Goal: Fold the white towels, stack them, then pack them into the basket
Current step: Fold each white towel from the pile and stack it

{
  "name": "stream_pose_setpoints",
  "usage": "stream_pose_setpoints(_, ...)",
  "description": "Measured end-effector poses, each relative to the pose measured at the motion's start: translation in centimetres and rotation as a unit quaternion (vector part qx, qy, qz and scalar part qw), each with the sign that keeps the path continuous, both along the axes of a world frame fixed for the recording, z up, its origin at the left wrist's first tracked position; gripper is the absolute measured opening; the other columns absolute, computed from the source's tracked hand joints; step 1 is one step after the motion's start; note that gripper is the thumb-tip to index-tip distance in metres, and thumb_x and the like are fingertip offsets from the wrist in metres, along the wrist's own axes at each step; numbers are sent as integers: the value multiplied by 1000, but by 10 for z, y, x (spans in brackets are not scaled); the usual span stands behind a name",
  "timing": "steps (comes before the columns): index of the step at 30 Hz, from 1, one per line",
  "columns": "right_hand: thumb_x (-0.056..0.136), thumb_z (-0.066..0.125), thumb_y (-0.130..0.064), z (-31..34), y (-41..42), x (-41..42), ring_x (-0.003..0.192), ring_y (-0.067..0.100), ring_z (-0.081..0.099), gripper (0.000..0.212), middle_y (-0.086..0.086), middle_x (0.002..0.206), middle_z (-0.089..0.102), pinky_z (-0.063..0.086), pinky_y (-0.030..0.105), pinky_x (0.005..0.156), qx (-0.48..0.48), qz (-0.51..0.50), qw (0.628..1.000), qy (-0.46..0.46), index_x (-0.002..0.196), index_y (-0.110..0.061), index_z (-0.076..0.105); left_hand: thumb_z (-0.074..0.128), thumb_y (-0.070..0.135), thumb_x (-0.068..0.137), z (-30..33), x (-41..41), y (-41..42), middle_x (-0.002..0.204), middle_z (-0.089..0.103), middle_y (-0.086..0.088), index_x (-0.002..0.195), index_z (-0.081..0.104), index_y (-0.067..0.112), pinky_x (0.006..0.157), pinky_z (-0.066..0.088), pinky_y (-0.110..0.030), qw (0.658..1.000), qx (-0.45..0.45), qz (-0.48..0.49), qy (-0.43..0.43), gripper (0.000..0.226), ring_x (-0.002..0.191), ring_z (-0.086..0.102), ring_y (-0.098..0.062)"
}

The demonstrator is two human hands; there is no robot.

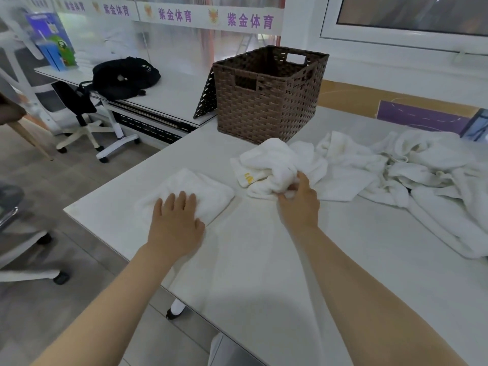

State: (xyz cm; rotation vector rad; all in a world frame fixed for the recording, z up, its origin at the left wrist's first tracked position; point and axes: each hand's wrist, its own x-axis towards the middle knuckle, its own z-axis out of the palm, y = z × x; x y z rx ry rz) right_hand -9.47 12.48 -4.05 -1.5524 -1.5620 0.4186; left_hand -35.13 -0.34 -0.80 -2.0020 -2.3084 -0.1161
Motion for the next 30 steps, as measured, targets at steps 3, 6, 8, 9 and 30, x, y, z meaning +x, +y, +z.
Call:
stream_pose_setpoints(3,80,68,-37,-1,0,4,111,26,55,63,-6,109,66,43,45,98,2,9,997,-76,136,-23,43,61,18,80,-18,28,-14,146,47,-22,142,48,3,109,36,-57,994,92,-52,38,66,131,47,-41)
stream_pose_setpoints(6,80,69,-38,0,-5,9,107,28,54,64,-3,107,65,44,43,94,7,23,992,-125,136,-20,43,47,23,87,-27,51,-25,147,47,-18,141,52,8,110,34,-53,985,102,-135,30,56,133,47,-38)
stream_pose_setpoints(8,80,68,-37,-1,-11,13,105,29,55,64,0,109,65,45,44,93,10,26,990,-141,137,-19,44,37,29,92,-33,63,-28,147,47,-15,139,53,13,113,30,-50,984,72,-163,-11,52,135,45,-36)
stream_pose_setpoints(9,81,67,-36,-2,-16,17,103,30,55,64,1,109,65,46,45,92,11,28,989,-147,137,-19,44,34,32,94,-36,69,-30,148,47,-13,140,53,14,115,30,-47,983,57,-169,-39,53,136,45,-34)
stream_pose_setpoints(30,88,58,-16,2,-228,208,66,16,55,30,-13,70,61,45,31,59,-49,34,997,-51,110,-37,59,57,38,95,-27,156,-48,135,50,14,148,37,24,96,39,-25,910,26,-158,-383,58,125,48,-8)
